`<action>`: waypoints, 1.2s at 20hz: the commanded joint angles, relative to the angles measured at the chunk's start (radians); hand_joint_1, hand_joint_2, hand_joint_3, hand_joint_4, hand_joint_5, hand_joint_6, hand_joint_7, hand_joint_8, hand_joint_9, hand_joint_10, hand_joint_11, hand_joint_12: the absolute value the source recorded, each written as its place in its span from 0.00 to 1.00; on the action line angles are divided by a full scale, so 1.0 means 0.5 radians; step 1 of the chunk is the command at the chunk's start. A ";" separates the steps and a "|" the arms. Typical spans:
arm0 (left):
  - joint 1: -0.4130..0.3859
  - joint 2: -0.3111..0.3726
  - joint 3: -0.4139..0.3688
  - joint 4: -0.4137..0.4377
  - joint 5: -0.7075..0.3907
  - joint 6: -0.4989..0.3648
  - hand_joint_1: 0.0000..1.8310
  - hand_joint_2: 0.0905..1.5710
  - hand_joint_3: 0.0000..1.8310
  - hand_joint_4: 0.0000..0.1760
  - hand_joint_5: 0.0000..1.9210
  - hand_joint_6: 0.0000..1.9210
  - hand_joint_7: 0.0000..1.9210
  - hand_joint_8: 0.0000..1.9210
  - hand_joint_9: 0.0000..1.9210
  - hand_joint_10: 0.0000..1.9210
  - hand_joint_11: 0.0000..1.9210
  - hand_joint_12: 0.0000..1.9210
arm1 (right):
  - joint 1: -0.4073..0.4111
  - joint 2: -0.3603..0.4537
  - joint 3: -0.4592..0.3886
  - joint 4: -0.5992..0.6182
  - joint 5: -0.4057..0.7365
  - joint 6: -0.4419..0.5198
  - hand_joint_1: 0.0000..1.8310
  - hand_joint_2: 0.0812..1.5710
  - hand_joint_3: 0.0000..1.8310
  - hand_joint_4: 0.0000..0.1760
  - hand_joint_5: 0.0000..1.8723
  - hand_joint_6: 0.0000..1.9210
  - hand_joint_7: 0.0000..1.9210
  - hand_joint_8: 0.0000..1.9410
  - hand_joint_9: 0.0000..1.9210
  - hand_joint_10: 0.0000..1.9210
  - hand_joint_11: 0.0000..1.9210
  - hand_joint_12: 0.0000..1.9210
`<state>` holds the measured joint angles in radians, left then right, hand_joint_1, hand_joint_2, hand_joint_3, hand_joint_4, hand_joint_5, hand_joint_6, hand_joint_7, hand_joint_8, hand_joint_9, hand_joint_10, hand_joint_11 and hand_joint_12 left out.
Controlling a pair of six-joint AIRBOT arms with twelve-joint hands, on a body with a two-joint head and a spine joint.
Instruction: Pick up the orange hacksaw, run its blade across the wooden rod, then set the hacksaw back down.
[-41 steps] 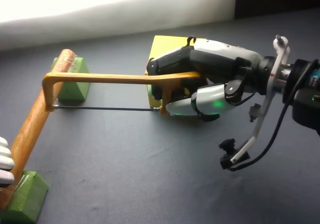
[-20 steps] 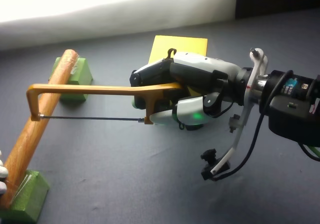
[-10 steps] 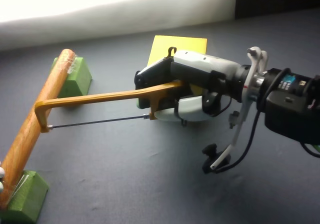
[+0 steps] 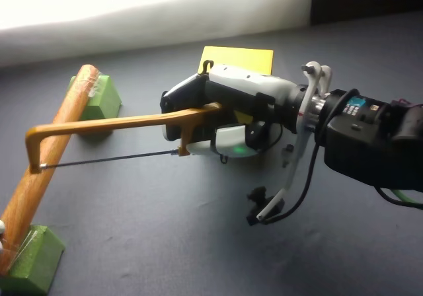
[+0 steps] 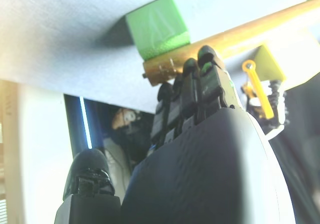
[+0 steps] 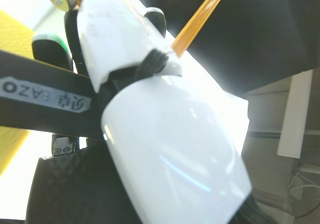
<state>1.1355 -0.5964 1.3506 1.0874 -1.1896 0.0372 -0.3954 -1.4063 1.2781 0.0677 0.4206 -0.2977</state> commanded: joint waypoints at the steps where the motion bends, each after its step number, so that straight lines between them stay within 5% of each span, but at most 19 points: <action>1: -0.005 -0.005 0.015 -0.090 -0.058 0.003 0.00 0.75 0.00 0.00 0.02 0.00 0.02 0.00 0.02 0.00 0.00 0.02 | 0.035 0.001 0.016 0.033 0.252 0.000 0.80 0.77 0.00 0.00 0.42 0.73 0.37 0.60 0.38 0.74 0.27 0.95; 13: -0.005 0.000 0.001 -0.090 -0.053 0.005 0.00 0.75 0.00 0.00 0.03 0.00 0.03 0.00 0.03 0.00 0.00 0.09 | 0.050 -0.085 0.029 0.239 0.280 -0.288 0.80 0.76 0.00 0.00 0.42 0.72 0.39 0.58 0.40 0.73 0.27 0.94; 20: -0.003 0.002 0.000 -0.090 -0.052 0.006 0.00 0.74 0.00 0.00 0.04 0.00 0.04 0.00 0.04 0.00 0.00 0.14 | 0.083 -0.095 0.002 0.238 0.273 -0.324 0.80 0.80 0.00 0.00 0.35 0.82 0.31 0.64 0.34 0.77 0.23 0.97; 24: -0.001 0.004 0.001 -0.090 -0.052 0.007 0.00 0.75 0.00 0.00 0.03 0.00 0.04 0.00 0.03 0.00 0.00 0.08 | 0.101 -0.091 -0.007 0.238 0.254 -0.332 0.80 0.77 0.00 0.00 0.41 0.74 0.36 0.61 0.38 0.75 0.26 0.96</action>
<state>1.1374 -0.5964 1.3499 1.0836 -1.1870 0.0376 -0.3641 -1.4563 1.2789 0.1883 0.4213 -0.4725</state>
